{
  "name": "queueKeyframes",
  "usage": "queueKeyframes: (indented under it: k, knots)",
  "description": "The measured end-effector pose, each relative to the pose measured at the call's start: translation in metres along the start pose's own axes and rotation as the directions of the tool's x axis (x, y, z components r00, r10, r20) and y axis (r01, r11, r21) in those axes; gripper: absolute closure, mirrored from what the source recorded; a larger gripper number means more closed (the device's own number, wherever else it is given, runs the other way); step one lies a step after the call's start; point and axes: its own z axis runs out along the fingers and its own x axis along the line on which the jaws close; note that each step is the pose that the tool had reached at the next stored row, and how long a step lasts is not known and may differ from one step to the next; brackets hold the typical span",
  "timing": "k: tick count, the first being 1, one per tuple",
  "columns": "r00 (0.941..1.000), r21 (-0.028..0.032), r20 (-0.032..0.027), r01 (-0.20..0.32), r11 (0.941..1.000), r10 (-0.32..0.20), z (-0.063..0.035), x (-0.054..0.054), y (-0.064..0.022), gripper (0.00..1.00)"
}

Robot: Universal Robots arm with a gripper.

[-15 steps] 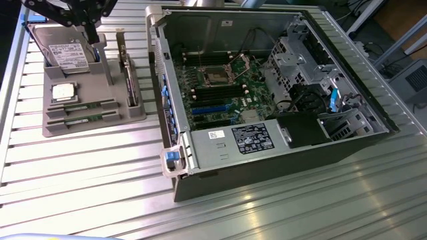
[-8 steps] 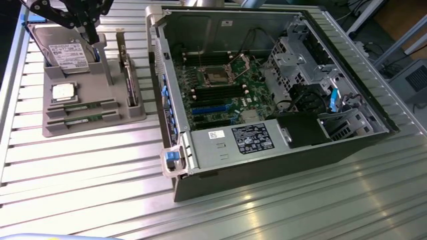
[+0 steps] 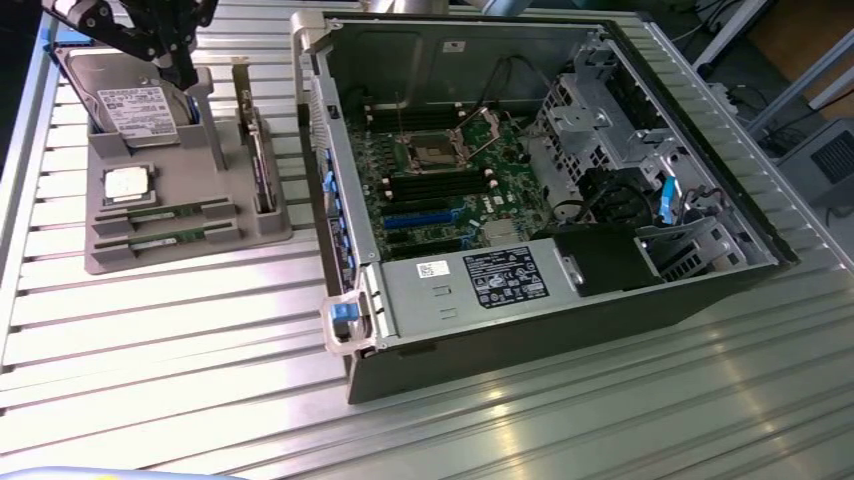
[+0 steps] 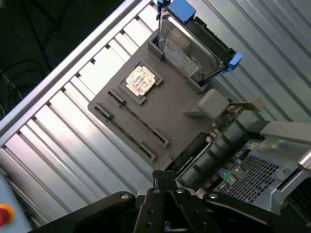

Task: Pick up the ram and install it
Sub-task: 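Pick up the ram and move it above insertion slot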

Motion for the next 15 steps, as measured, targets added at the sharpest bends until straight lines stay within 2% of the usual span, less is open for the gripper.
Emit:
queueKeyframes:
  k: [4, 6, 8, 11, 13, 15]
  knots:
    - [0.997, -0.0014, -0.0037, 0.077, 0.9971, -0.077, 0.0, 0.0, 0.0, 0.9]
    - [0.9918, -0.0024, -0.0062, 0.128, 0.9918, -0.128, 0.0, 0.0, 0.0, 0.9]
    - [0.9812, -0.0027, -0.011, 0.193, 0.9813, -0.193, 0.0, 0.0, 0.0, 0.9]
    - [0.968, -0.0032, -0.0155, 0.25, 0.9682, -0.25, 0.0, 0.0, 0.0, 0.9]
    - [0.9521, -0.0041, -0.0195, 0.305, 0.9523, -0.305, 0.0, 0.0, 0.0, 0.9]
    - [0.9403, -0.0048, -0.0218, 0.34, 0.9405, -0.34, 0.0, 0.0, 0.0, 0.9]
